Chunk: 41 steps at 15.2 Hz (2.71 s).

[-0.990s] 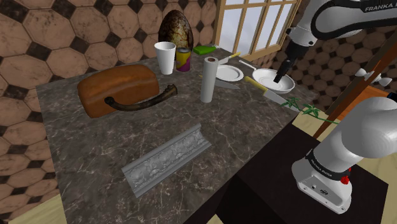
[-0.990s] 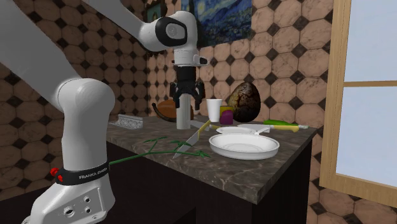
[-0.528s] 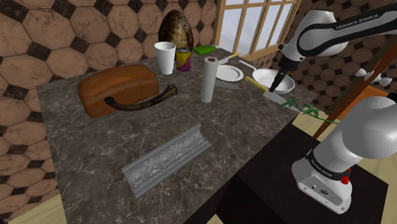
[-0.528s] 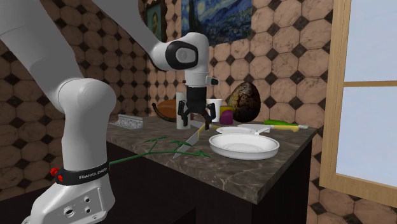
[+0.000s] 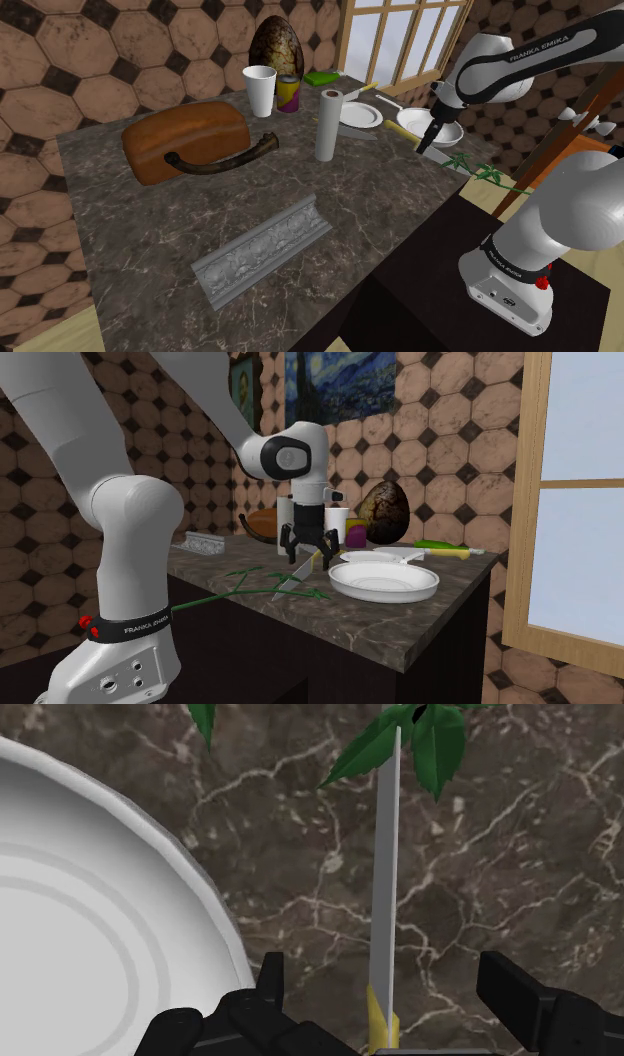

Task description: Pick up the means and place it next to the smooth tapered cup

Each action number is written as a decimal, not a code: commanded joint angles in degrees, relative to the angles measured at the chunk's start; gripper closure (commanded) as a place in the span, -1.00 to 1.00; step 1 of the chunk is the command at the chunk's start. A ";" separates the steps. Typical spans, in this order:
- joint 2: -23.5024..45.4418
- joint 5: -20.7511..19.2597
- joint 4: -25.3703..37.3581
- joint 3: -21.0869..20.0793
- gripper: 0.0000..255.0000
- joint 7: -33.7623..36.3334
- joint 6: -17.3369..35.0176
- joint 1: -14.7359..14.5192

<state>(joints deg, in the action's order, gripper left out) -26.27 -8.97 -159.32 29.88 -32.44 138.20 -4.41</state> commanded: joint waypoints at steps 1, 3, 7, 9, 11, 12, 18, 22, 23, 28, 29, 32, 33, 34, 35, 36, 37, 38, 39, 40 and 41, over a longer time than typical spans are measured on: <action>0.39 0.07 -0.14 0.17 -1.00 -0.12 0.39 -0.07; 0.39 0.07 -0.14 0.17 -1.00 -0.13 0.39 -0.07; 0.33 0.05 -0.13 0.15 1.00 -0.13 0.32 -0.03; 0.21 -0.01 -0.19 0.13 1.00 -0.11 0.27 0.03; 0.33 0.03 -0.09 0.18 1.00 -0.17 0.28 0.00; 0.32 0.02 -0.10 0.18 1.00 -0.17 0.28 0.00; -1.06 -0.20 0.54 -0.46 1.00 0.34 -1.71 0.30; -3.67 -0.51 2.07 -1.60 1.00 1.12 -5.79 0.84; -4.26 -0.55 2.48 -1.87 1.00 1.28 -6.79 0.94; -6.87 -0.54 4.76 -3.13 1.00 2.00 -11.62 1.29; -7.33 -0.51 5.25 -3.37 1.00 2.12 -12.56 1.33; -8.56 -0.38 6.80 -4.06 1.00 2.45 -15.32 1.42; -8.93 -0.32 7.34 -4.27 1.00 2.55 -16.22 1.43; -9.28 -0.26 7.89 -4.49 1.00 2.65 -17.12 1.44; -9.61 -0.19 8.45 -4.70 1.00 2.74 -18.00 1.45; -9.92 -0.12 9.03 -4.90 1.00 2.83 -18.88 1.45; -10.21 -0.05 9.61 -5.10 1.00 2.92 -19.75 1.44; -10.48 0.03 10.20 -5.30 1.00 3.00 -20.61 1.43; -10.73 0.11 10.81 -5.49 1.00 3.08 -21.46 1.41; -10.97 0.19 11.43 -5.68 1.00 3.16 -22.31 1.39; -11.18 0.27 12.05 -5.86 1.00 3.23 -23.14 1.37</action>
<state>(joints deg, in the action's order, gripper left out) -37.39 -8.81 -148.08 24.16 -29.23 115.96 -2.98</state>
